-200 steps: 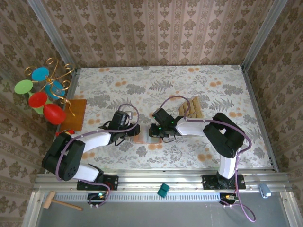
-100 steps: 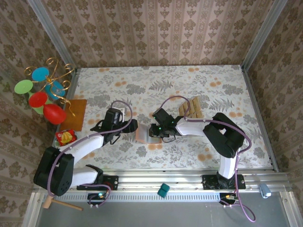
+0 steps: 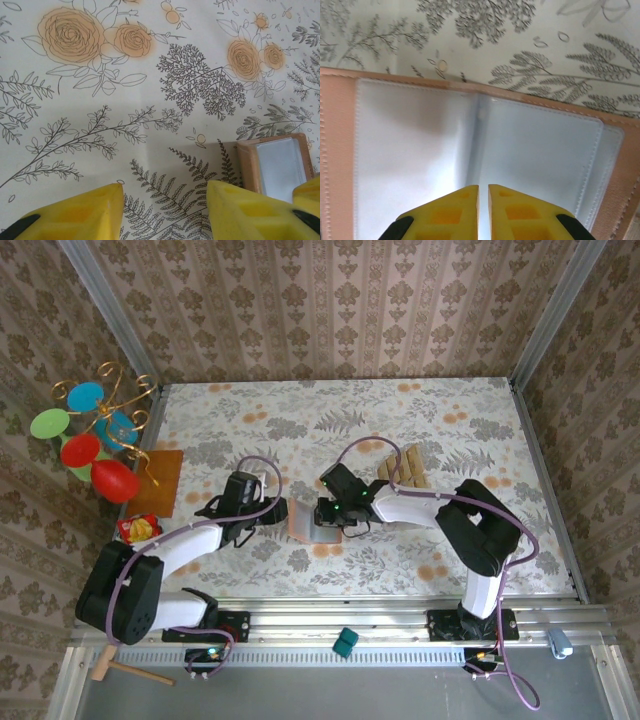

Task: Put the credit cards into the card holder
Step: Open the card holder at the center of the table.

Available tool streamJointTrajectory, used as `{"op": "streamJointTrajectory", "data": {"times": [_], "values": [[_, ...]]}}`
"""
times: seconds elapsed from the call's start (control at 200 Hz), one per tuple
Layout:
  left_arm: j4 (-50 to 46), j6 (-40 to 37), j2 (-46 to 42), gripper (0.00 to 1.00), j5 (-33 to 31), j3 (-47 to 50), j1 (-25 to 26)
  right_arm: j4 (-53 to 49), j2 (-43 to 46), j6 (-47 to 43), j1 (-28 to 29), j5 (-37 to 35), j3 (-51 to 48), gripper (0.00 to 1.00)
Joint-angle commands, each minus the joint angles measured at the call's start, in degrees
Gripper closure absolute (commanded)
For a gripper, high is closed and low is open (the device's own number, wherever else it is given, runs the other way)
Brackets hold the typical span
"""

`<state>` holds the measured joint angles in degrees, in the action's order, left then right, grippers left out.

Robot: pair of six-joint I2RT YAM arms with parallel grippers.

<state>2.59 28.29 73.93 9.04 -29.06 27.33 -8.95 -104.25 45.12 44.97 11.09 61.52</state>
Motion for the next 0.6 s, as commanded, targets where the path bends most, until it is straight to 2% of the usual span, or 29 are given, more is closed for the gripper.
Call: {"op": "streamJointTrajectory", "data": {"times": [0.0,0.16,0.365,0.595], "values": [[1.6,0.2,0.7,0.52,0.5,0.9,0.4,-2.1,-0.5,-0.9,0.6,-0.3,3.1,0.86],[1.8,0.5,0.6,0.49,0.2,1.0,0.4,-2.9,-4.3,-1.1,1.7,0.4,7.0,0.86],[-1.8,1.0,-1.0,0.32,-3.0,0.1,-0.5,-3.9,-9.0,-1.4,2.8,2.4,11.9,0.87],[-3.0,1.1,-4.3,0.28,-3.5,0.3,-0.8,-2.8,-12.8,-0.6,3.0,6.4,14.7,0.86]]}}
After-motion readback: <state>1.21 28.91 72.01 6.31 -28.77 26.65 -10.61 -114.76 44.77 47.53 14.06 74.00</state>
